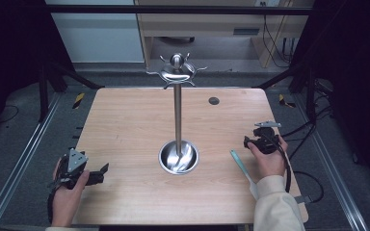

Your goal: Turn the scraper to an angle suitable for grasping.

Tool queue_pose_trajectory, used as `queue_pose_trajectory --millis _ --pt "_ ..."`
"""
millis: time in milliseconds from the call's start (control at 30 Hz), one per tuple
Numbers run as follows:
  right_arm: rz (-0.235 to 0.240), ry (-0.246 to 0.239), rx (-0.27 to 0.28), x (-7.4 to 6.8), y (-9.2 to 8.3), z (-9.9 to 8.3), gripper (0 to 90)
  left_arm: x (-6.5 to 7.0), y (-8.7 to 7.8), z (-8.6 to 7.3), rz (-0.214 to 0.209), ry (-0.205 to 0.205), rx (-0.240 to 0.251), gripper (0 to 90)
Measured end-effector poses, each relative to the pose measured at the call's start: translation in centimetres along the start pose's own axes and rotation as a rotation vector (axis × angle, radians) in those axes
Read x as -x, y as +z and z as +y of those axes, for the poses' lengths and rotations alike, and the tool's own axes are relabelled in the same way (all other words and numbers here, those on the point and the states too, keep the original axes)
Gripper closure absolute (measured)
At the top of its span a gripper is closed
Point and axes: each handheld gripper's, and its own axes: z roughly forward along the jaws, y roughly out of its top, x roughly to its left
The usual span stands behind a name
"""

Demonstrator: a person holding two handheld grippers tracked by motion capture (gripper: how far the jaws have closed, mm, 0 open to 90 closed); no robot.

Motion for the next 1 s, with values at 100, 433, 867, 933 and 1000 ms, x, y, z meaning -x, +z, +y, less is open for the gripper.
queue_pose_trajectory --millis 100,433,867,933,1000 --pt "0.018 -0.03 -0.005 -0.5 0.1 0.0 35.9 0.1 -0.1 0.0 0.0 0.004 0.002 3.0" --pt "0.079 -0.12 -0.039 -1.9 0.2 -0.1 66.6 0.2 0.0 0.0 -0.003 0.006 -0.002 3.0" --pt "0.216 -0.155 -0.072 -3.2 0.4 -0.4 90.0 0.2 0.1 0.0 -0.008 0.007 -0.004 3.0" --pt "0.229 -0.164 -0.096 -3.5 0.6 -0.6 90.0 0.2 0.1 0.0 -0.009 0.005 -0.004 3.0" --pt "0.232 -0.164 -0.112 -3.7 0.8 -0.7 90.0 0.3 0.1 0.0 -0.009 0.005 -0.004 3.0"
